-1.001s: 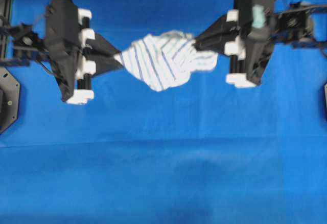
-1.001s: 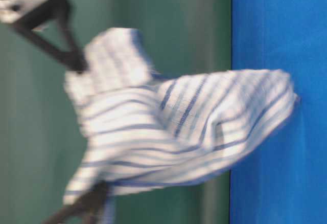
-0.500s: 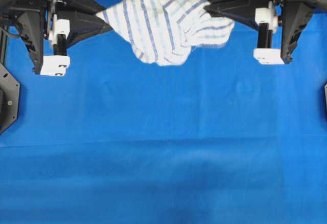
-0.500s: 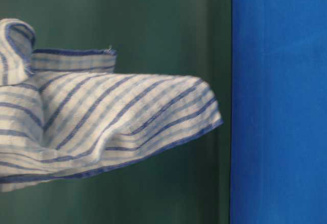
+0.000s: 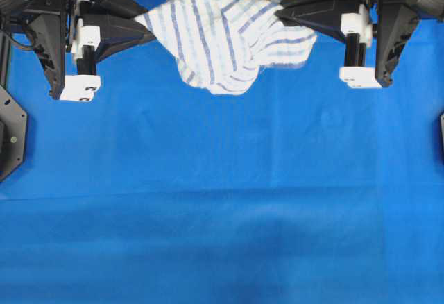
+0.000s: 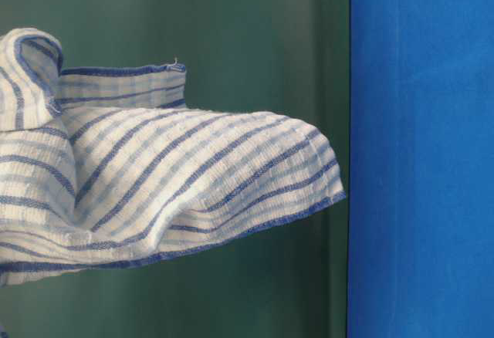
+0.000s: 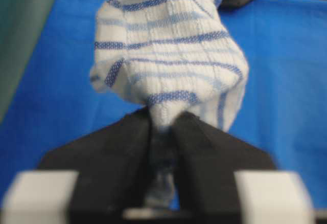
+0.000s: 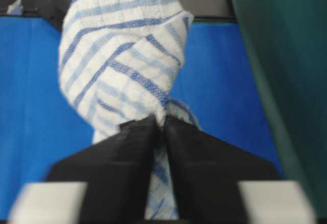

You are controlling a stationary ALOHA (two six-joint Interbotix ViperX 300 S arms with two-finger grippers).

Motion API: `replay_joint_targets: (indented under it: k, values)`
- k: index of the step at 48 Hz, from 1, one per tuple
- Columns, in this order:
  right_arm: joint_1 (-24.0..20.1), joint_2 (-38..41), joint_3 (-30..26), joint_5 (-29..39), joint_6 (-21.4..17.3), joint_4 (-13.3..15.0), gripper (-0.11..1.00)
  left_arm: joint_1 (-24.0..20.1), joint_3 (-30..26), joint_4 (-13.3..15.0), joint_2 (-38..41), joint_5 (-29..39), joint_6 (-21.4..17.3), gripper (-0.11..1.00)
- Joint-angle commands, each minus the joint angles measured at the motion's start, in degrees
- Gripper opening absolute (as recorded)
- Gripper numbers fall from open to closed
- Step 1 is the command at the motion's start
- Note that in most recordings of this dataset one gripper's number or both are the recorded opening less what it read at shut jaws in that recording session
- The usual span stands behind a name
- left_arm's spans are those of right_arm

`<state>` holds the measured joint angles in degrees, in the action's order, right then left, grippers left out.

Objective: Lift the towel with both arms.

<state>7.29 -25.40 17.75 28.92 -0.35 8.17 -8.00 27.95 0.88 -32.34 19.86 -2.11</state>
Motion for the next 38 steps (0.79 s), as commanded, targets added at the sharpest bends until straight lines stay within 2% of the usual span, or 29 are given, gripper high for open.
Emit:
replay_joint_targets:
  k: [1, 5, 8, 11, 13, 21, 25, 38]
  values:
    - [0.88, -0.26, -1.49, -0.97, -0.18, 0.18, 0.29, -0.09, -1.32, 0.00, -0.44, -0.53, 0.00, 0.18]
    - [0.88, -0.26, -1.41, -0.88, -0.09, 0.18, 0.54, -0.18, -1.14, 0.00, -0.62, -0.53, 0.09, 0.43]
    - [0.88, -0.26, -1.23, -0.97, -0.09, 0.18, 0.66, -0.09, -0.88, 0.00, -0.70, -0.53, 0.00, 0.63]
    - [0.88, -0.26, -1.14, -0.97, -0.09, 0.18, 0.66, -0.09, -0.70, 0.00, -0.62, -0.53, 0.09, 0.81]
    - [0.88, -0.26, -0.97, -0.88, -0.09, 0.18, 0.64, -0.09, -0.70, 0.00, -0.53, -0.62, 0.09, 0.88]
    - [0.88, 0.44, 1.85, -1.23, -0.26, 0.09, 0.65, -0.09, 0.53, 0.00, 0.53, -1.76, 0.09, 0.88]
    - [0.88, 1.14, 4.57, -2.64, -0.35, -0.18, 0.65, -0.09, 2.72, 0.00, 2.11, -4.48, 0.09, 0.88]
    - [0.88, 5.10, 15.47, -12.74, -4.57, -0.35, 0.65, -0.09, 9.84, 0.18, 9.84, -14.15, 0.18, 0.88]
